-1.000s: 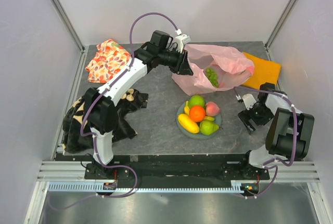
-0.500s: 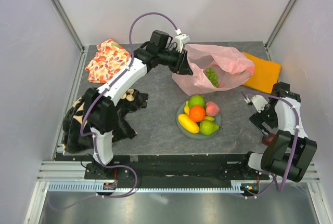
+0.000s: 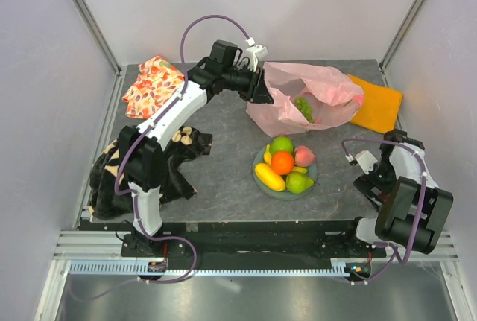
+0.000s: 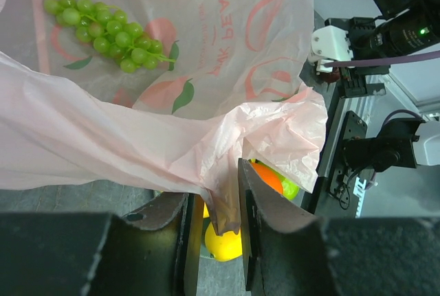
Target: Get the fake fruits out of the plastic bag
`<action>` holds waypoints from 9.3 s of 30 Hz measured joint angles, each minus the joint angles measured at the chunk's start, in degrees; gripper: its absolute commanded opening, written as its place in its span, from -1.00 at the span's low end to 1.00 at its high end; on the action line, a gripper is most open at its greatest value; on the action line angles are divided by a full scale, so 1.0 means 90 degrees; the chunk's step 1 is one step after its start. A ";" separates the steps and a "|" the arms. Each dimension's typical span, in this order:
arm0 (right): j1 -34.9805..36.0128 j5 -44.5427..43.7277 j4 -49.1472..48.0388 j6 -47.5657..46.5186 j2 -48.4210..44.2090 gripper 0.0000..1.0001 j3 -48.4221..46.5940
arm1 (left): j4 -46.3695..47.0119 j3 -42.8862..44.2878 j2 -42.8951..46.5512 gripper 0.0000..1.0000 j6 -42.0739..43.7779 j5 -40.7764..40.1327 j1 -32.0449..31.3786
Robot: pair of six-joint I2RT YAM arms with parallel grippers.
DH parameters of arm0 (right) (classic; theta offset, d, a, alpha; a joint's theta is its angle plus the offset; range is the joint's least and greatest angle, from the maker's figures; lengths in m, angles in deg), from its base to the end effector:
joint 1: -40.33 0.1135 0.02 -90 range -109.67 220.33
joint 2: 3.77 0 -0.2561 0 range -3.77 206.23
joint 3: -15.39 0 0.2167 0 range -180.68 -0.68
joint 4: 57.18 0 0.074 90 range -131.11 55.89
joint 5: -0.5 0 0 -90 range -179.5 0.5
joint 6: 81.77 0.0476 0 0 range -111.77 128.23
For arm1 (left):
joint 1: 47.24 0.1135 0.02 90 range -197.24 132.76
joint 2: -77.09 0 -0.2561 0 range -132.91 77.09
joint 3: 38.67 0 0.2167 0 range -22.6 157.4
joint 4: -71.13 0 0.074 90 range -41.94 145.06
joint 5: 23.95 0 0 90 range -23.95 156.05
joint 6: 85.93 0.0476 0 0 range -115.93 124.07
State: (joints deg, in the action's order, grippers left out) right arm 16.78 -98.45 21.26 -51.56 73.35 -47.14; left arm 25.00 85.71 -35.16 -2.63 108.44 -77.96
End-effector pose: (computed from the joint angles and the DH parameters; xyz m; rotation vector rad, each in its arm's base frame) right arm 0.1494 -0.0732 0.1877 0.9376 -2.8454 0.1225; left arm 0.3441 -0.2418 0.3350 0.8900 2.0313 -1.1682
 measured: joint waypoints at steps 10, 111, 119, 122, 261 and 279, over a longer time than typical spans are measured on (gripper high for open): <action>-0.0039 -0.0015 -0.0576 0.0168 0.0539 0.37 0.0270 | 0.0017 0.0000 0.0000 -0.35 -0.0056 0.0007 0.0019; 0.4498 0.4843 -0.0352 0.1358 0.1528 0.96 -0.2438 | -0.0112 -0.0104 0.0228 0.28 0.0051 -0.0393 0.0151; 0.4515 0.4869 -0.0333 0.1384 0.1467 0.96 -0.2441 | -0.0117 -0.0102 0.0228 0.28 0.0053 -0.0391 0.0151; 0.4510 0.4826 -0.0335 0.1384 0.1426 0.96 -0.2441 | -0.0119 -0.0102 0.0228 0.28 0.0053 -0.0389 0.0151; 0.2144 0.4852 -0.0653 0.4206 0.0410 0.06 -0.2557 | -0.0172 0.0279 0.0083 0.40 0.0357 -0.0648 0.0374; 0.4755 0.5340 -0.0206 0.4070 0.1421 0.15 -0.5399 | 0.0551 -0.2703 0.1853 0.27 -0.1188 0.2669 0.0835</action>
State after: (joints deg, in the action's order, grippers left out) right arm 59.58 -50.39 19.40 -14.93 86.14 -95.73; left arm 29.96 61.39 -18.48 -13.32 132.46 -70.44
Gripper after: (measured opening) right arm 0.649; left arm 0.712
